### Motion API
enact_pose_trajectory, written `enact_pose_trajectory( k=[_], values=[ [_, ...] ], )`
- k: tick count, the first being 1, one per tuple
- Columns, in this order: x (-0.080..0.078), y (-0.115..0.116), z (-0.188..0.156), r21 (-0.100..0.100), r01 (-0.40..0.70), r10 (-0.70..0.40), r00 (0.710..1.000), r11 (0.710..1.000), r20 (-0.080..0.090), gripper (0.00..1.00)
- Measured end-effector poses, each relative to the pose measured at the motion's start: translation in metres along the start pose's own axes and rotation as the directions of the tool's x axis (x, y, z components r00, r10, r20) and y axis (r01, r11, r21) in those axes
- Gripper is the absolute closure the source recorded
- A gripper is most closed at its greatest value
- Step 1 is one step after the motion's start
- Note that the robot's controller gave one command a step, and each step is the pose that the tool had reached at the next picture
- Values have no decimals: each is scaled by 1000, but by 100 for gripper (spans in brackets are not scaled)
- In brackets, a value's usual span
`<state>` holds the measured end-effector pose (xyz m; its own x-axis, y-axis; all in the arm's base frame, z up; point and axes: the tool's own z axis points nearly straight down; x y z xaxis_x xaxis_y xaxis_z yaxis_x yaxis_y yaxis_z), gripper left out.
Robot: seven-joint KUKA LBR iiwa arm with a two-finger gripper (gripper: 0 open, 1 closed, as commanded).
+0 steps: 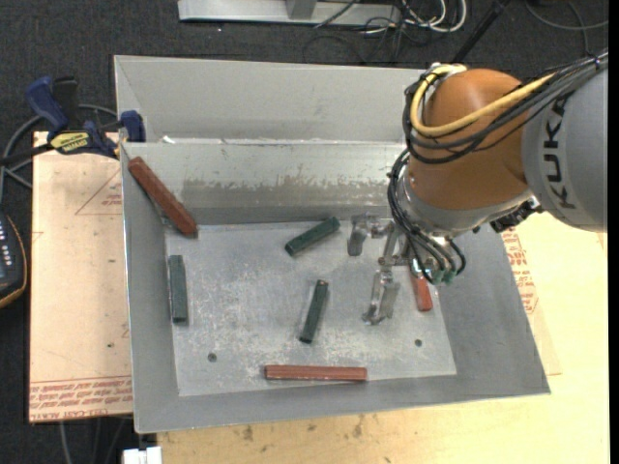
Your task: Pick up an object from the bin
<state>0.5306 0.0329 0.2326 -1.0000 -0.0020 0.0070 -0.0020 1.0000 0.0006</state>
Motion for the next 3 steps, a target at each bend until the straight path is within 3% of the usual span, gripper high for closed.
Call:
enact_pose_trajectory(
  k=[1,2,3],
  values=[
    [-24,-16,162,4,417,-417,909,909,15,0],
    [-44,80,162,1,521,-521,854,854,13,0],
    [-45,75,161,3,513,-513,858,858,10,100]
  ],
)
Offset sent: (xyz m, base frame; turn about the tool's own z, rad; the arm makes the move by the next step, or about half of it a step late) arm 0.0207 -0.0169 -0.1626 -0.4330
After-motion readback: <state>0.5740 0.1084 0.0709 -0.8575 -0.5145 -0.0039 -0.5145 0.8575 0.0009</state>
